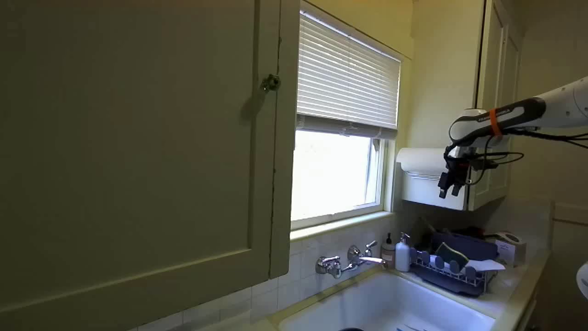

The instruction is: Remove one fork from the sink

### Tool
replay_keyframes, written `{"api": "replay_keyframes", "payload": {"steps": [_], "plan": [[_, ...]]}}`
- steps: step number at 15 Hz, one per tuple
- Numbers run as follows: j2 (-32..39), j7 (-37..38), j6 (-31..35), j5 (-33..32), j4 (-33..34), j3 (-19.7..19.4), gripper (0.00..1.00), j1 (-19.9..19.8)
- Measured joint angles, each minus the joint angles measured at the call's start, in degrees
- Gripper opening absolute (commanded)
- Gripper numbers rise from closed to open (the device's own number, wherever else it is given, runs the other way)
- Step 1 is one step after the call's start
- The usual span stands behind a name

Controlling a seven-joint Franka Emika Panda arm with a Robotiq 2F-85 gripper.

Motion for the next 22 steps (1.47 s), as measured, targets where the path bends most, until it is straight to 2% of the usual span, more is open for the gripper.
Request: {"api": "replay_keyframes", "payload": {"steps": [22], "plan": [[0.3, 1.4, -0.1, -0.4, -0.1, 0.5, 1.00, -0.4]]}}
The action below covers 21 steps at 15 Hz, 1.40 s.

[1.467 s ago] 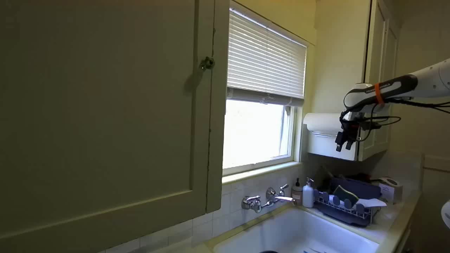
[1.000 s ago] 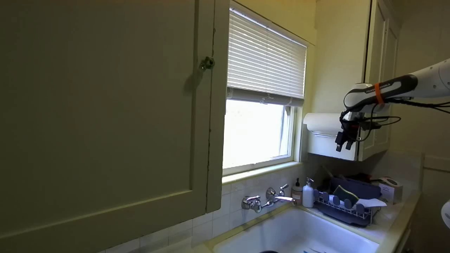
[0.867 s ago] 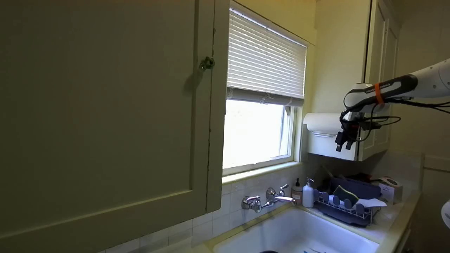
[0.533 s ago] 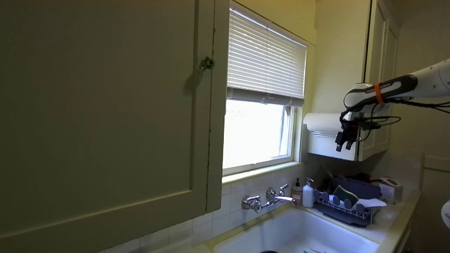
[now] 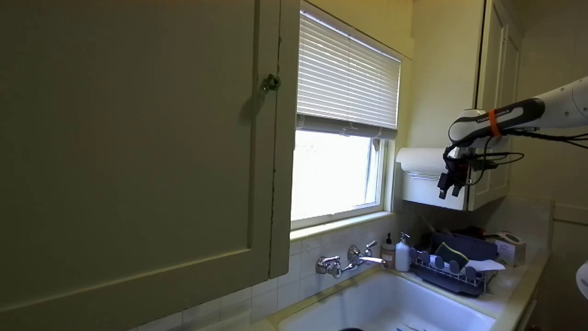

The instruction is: Remove one fork from the sink

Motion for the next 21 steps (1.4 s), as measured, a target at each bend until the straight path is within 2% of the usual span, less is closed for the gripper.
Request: {"api": "replay_keyframes", "payload": {"steps": [2, 7, 11, 15, 18, 21], "plan": [[1.3, 1.8, -1.8, -1.8, -1.5, 1.2, 1.00, -0.3], [6.1, 5.3, -3.5, -4.5, -10.1, 4.1, 1.00, -0.3], [8.0, 4.1, -3.8, -5.6, -16.8, 4.4, 1.00, -0.4], [9.0, 3.7, -4.1, -5.6, -18.2, 4.3, 1.00, -0.8], [7.3, -1.8, -1.1, -7.6, -19.2, 4.4, 1.00, -0.7], [5.4, -7.2, 6.1, -10.6, -23.5, 3.8, 1.00, -1.0]]}}
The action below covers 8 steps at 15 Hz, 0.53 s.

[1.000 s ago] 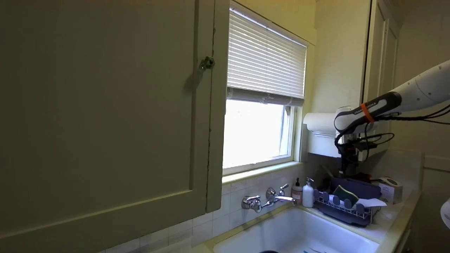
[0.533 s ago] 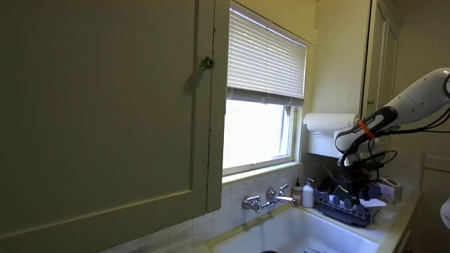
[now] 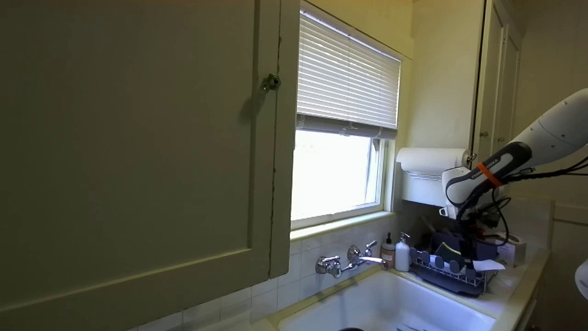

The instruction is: Remove one fork from the sink

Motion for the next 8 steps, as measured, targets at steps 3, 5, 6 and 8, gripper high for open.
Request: {"api": "replay_keyframes", "payload": {"steps": [3, 5, 6, 8], "plan": [[0.4, -0.2, 8.0, -4.5, -5.5, -0.3, 1.00, -0.8], [1.6, 5.1, 12.6, -8.2, -8.0, 0.3, 1.00, -1.7], [2.5, 9.1, 14.8, -10.7, -8.9, 1.0, 1.00, -2.2], [5.1, 16.3, 16.7, -14.7, -9.9, 2.9, 1.00, -2.6]]}}
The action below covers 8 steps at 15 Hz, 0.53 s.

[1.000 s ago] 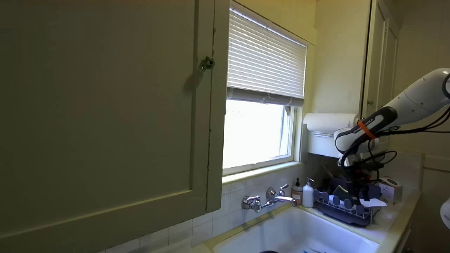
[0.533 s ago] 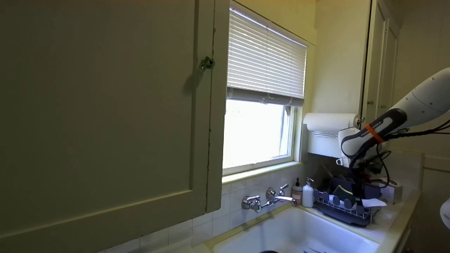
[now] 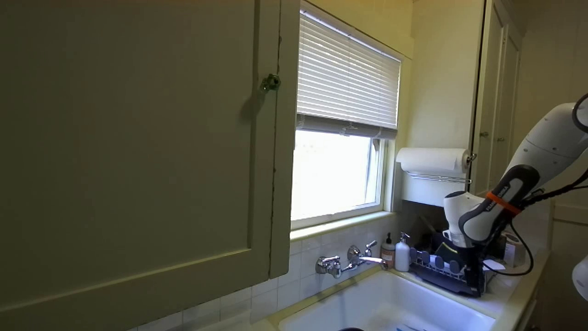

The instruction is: Remove one fork from the sink

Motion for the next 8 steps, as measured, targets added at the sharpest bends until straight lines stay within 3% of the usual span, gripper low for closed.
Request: {"api": "replay_keyframes", "payload": {"steps": [5, 8], "plan": [[9.2, 3.3, -0.4, -0.1, 1.3, 2.3, 1.00, 1.1], [10.2, 4.2, 0.0, -0.1, 1.9, 2.1, 1.00, 1.1]]}}
